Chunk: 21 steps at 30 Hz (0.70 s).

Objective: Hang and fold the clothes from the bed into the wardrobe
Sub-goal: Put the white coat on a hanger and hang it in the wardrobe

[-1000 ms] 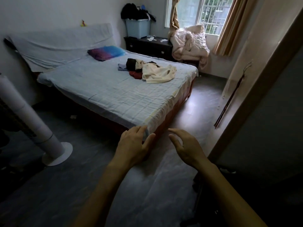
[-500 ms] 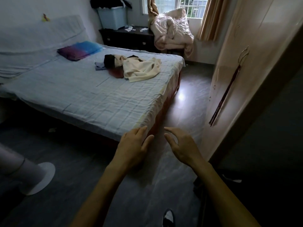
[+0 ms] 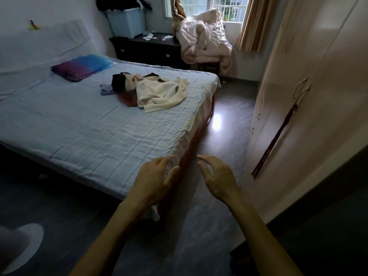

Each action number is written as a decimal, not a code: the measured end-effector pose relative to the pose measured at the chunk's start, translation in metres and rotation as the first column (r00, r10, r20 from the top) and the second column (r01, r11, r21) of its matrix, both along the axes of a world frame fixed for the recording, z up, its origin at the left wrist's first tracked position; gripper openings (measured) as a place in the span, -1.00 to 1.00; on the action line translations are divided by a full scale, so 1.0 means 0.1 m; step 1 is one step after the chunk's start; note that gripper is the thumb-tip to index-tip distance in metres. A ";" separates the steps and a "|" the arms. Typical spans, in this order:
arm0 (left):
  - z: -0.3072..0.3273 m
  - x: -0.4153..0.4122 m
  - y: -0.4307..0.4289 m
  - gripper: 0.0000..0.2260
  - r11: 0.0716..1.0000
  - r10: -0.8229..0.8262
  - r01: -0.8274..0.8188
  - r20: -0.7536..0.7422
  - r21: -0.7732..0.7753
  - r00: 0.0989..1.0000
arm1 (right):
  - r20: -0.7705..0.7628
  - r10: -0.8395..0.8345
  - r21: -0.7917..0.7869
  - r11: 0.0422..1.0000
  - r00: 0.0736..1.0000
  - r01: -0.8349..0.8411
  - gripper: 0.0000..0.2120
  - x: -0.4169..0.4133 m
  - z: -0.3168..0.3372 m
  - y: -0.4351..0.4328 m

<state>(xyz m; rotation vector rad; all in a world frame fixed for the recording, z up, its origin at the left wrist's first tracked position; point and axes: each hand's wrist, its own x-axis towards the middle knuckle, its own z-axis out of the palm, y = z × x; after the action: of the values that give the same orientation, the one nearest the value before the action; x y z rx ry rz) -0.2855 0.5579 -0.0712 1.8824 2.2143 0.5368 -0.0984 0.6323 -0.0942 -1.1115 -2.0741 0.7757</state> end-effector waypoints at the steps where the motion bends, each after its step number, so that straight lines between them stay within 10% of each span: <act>1: -0.02 -0.03 0.13 -0.29 1.000 0.003 -0.003 -0.004 -0.001 1.000 | 0.012 0.007 -0.009 1.000 1.000 -0.007 -0.64 -0.03 -0.02 0.13; 21: -0.13 -1.34 3.12 -0.57 1.000 0.002 0.001 0.300 -0.010 0.954 | 0.178 -0.015 -0.015 1.000 0.984 0.018 -0.74 -1.37 0.02 3.01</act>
<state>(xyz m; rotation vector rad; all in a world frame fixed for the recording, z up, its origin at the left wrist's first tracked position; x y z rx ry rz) -0.4195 0.8701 -0.0846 1.6665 2.0153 0.7556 -0.2351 0.9334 -0.0919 -1.2458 -2.2052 0.7091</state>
